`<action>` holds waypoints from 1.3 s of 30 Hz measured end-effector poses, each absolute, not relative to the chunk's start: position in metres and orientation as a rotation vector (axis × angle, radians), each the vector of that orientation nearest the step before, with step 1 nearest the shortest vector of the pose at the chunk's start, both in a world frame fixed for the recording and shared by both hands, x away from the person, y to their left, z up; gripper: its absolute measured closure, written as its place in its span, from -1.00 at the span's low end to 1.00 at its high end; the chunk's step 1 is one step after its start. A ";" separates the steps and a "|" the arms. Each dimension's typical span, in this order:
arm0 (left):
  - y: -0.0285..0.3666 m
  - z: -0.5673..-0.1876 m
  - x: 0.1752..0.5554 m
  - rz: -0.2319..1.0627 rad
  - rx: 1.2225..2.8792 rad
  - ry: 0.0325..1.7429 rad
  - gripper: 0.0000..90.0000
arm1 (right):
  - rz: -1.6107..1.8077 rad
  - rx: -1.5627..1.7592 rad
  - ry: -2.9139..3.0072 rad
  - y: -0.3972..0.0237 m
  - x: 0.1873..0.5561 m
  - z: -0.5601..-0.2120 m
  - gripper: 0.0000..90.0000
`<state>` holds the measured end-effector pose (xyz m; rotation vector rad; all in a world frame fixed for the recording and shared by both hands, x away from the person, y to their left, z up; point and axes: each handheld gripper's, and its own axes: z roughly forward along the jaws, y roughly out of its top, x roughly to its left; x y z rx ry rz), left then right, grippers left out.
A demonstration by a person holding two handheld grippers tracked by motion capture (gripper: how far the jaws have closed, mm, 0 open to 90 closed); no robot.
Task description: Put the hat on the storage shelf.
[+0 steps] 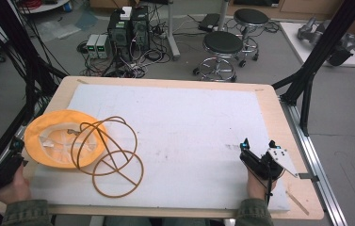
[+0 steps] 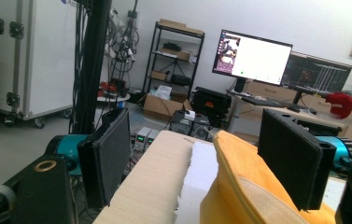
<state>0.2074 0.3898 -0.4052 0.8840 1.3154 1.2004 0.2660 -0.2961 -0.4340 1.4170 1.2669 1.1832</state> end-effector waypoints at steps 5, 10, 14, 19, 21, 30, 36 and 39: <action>0.389 -0.402 0.209 1.174 0.911 1.315 -0.43 | 1.182 1.420 1.277 -0.296 0.266 -0.434 -0.81; 0.388 -0.401 0.212 1.141 0.941 1.320 -0.43 | 1.186 1.422 1.277 -0.296 0.267 -0.434 -0.81; 0.387 -0.401 0.215 1.122 0.957 1.330 -0.43 | 1.187 1.422 1.280 -0.296 0.267 -0.434 -0.81; 0.388 -0.402 0.216 1.105 0.971 1.337 -0.43 | 1.184 1.421 1.286 -0.296 0.267 -0.435 -0.81; 0.388 -0.402 0.217 1.095 0.979 1.343 -0.43 | 1.189 1.425 1.287 -0.296 0.267 -0.435 -0.81; 0.387 -0.407 0.227 1.011 1.060 1.392 -0.42 | 1.192 1.426 1.293 -0.296 0.267 -0.435 -0.81; 0.388 -0.410 0.231 0.970 1.084 1.418 -0.42 | 1.191 1.422 1.302 -0.296 0.268 -0.435 -0.81; 0.389 -0.411 0.232 0.939 1.088 1.423 -0.42 | 1.192 1.421 1.301 -0.296 0.268 -0.436 -0.81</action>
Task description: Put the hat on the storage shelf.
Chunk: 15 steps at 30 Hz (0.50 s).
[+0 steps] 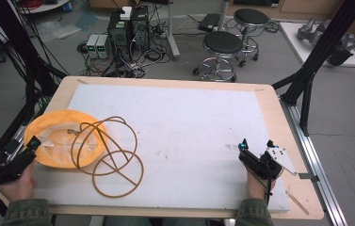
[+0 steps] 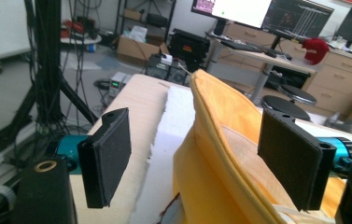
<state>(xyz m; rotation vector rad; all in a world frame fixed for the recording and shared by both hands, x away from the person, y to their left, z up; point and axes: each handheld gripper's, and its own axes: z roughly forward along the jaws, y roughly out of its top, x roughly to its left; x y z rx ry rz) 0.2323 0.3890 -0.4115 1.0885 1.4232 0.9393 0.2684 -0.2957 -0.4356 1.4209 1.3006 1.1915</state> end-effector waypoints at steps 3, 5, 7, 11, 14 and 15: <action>0.390 -0.413 0.234 0.919 1.094 1.428 -0.41 | 1.189 1.425 1.306 -0.295 0.268 -0.436 -0.81; 0.390 -0.413 0.234 0.908 1.102 1.426 -0.37 | 1.181 1.425 1.311 -0.295 0.268 -0.436 -0.81; 0.390 -0.413 0.235 0.898 1.108 1.425 -0.34 | 1.179 1.423 1.313 -0.295 0.269 -0.436 -0.81; 0.390 -0.414 0.235 0.873 1.113 1.415 -0.30 | 1.177 1.426 1.315 -0.295 0.269 -0.436 -0.81; 0.390 -0.414 0.236 0.843 1.124 1.400 -0.18 | 1.177 1.427 1.313 -0.295 0.269 -0.436 -0.81; 0.390 -0.414 0.236 0.831 1.129 1.394 -0.12 | 1.176 1.426 1.315 -0.295 0.269 -0.436 -0.81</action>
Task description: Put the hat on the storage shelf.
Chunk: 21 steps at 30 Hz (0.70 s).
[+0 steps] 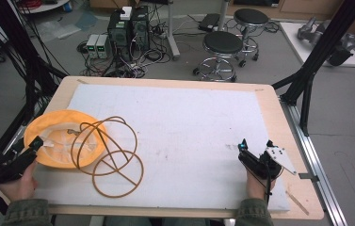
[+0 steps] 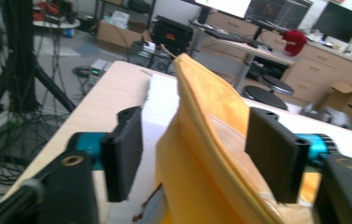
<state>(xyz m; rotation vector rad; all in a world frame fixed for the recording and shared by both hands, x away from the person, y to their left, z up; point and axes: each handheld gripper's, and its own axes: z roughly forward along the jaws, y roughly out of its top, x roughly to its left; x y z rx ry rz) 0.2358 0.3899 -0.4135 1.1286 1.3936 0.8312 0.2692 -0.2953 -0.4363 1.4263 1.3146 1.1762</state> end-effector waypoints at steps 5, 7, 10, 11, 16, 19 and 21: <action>0.388 -0.412 0.237 0.786 1.159 1.358 0.19 | 1.174 1.429 1.318 -0.295 0.269 -0.436 -0.81; 0.387 -0.411 0.237 0.784 1.164 1.352 0.24 | 1.174 1.432 1.319 -0.295 0.269 -0.436 -0.81; 0.386 -0.411 0.237 0.767 1.168 1.350 0.27 | 1.175 1.432 1.318 -0.295 0.269 -0.437 -0.81; 0.386 -0.411 0.237 0.760 1.170 1.352 0.27 | 1.175 1.432 1.318 -0.295 0.269 -0.437 -0.81; 0.387 -0.412 0.238 0.721 1.158 1.351 0.47 | 1.169 1.436 1.318 -0.295 0.270 -0.437 -0.81; 0.388 -0.412 0.237 0.704 1.143 1.359 0.64 | 1.167 1.435 1.321 -0.295 0.270 -0.437 -0.81; 0.389 -0.412 0.237 0.698 1.146 1.369 0.80 | 1.167 1.435 1.321 -0.295 0.270 -0.437 -0.81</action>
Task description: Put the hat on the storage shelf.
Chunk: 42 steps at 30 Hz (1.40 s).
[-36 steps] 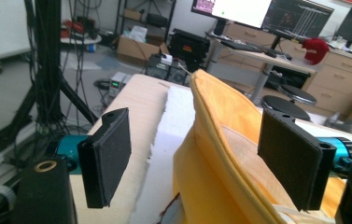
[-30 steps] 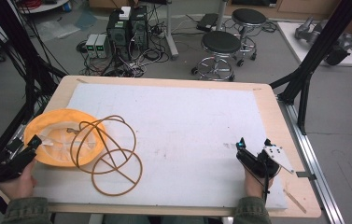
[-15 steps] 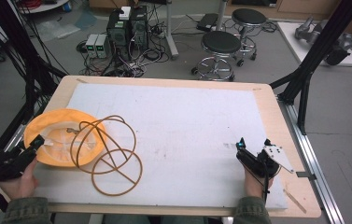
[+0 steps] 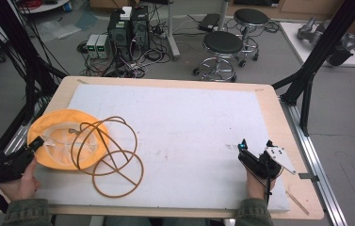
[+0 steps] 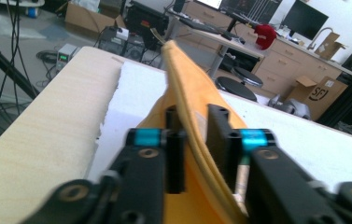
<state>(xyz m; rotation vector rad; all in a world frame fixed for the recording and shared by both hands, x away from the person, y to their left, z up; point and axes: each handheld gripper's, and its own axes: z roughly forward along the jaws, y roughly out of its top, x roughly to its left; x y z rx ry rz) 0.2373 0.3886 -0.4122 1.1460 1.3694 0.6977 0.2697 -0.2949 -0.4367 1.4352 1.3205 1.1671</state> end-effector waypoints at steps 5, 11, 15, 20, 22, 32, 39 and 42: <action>0.386 -0.411 0.237 0.704 1.164 1.357 0.92 | 1.169 1.429 1.321 -0.295 0.270 -0.437 -0.81; 0.383 -0.411 0.236 0.733 1.166 1.340 0.93 | 1.165 1.430 1.326 -0.295 0.270 -0.437 -0.81; 0.383 -0.411 0.236 0.733 1.157 1.333 0.93 | 1.164 1.430 1.330 -0.295 0.270 -0.437 -0.81; 0.382 -0.408 0.234 0.733 1.143 1.319 0.93 | 1.165 1.431 1.330 -0.295 0.270 -0.437 -0.81; 0.378 -0.406 0.235 0.737 1.137 1.317 0.93 | 1.168 1.429 1.323 -0.295 0.270 -0.437 -0.81; 0.364 -0.391 0.231 0.788 1.139 1.244 0.94 | 1.168 1.402 1.359 -0.291 0.272 -0.438 -0.81; 0.356 -0.377 0.234 0.846 1.165 1.211 0.94 | 1.171 1.385 1.370 -0.289 0.271 -0.437 -0.81; 0.354 -0.367 0.233 0.866 1.158 1.186 0.94 | 1.174 1.380 1.380 -0.286 0.270 -0.437 -0.81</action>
